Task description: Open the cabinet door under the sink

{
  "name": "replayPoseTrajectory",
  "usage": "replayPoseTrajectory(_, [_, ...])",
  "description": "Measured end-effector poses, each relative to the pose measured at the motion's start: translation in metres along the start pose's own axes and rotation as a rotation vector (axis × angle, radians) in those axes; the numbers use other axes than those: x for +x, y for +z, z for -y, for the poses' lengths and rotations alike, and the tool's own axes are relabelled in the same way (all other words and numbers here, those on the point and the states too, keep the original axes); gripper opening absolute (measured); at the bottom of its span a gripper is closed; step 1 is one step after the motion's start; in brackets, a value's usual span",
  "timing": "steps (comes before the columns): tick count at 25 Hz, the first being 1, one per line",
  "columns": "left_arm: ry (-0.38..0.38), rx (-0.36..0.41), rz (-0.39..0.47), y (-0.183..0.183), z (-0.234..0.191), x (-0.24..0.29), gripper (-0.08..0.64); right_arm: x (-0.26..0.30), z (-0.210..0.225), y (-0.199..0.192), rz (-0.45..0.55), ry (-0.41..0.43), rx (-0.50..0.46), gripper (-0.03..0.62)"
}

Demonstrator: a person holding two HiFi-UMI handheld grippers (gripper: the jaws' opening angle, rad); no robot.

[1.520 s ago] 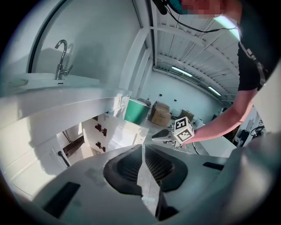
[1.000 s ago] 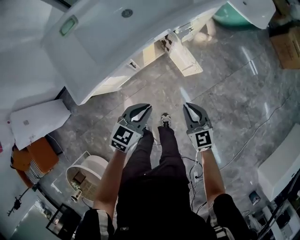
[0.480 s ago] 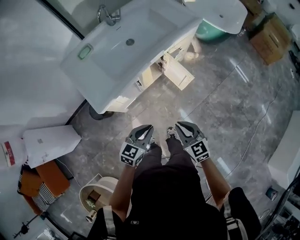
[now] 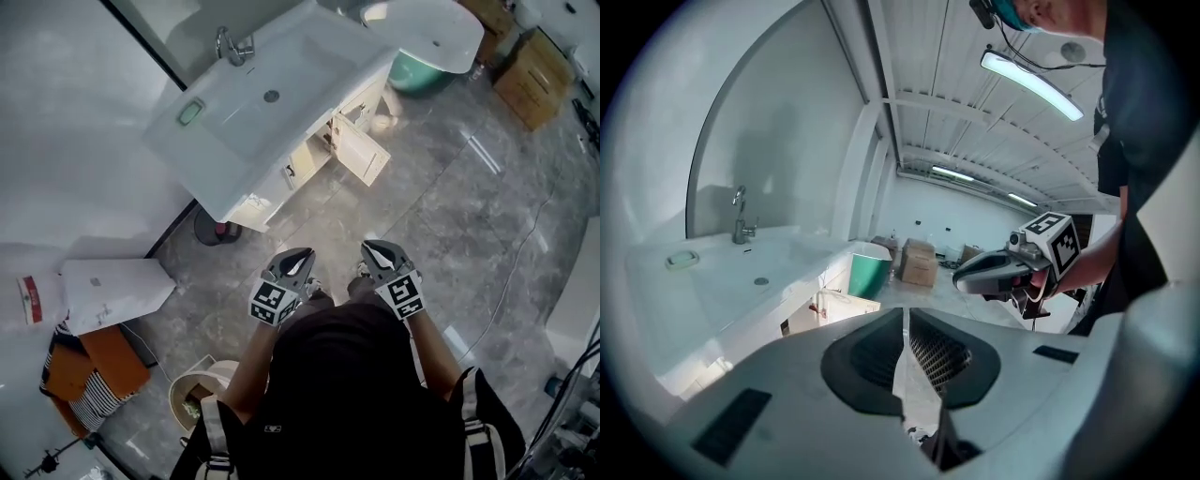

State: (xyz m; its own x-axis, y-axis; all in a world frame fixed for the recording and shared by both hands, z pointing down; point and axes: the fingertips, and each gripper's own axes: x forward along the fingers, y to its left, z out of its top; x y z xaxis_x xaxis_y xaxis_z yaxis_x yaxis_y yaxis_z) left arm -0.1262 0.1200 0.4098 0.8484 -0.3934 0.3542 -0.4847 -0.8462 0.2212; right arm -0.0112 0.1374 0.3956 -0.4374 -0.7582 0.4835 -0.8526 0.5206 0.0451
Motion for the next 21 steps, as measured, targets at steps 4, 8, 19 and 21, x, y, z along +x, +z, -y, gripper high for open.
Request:
replayPoseTrajectory(4, [0.031, 0.025, 0.023, 0.021, 0.002, 0.009, 0.03, 0.0, 0.01, 0.003, 0.015, 0.033, -0.033, 0.077])
replayPoseTrajectory(8, [0.086, 0.013, 0.035, 0.036, 0.002, 0.023, 0.029, 0.002, 0.024, 0.007, 0.021, 0.095, -0.092, 0.077])
replayPoseTrajectory(19, [0.178, -0.006, 0.07, 0.074, 0.032, 0.077, 0.029, -0.01, 0.081, 0.016, 0.058, 0.231, -0.145, 0.077])
replayPoseTrajectory(21, [0.19, -0.009, 0.066, 0.073, 0.036, 0.085, 0.03, -0.013, 0.089, 0.014, 0.062, 0.243, -0.149, 0.077])
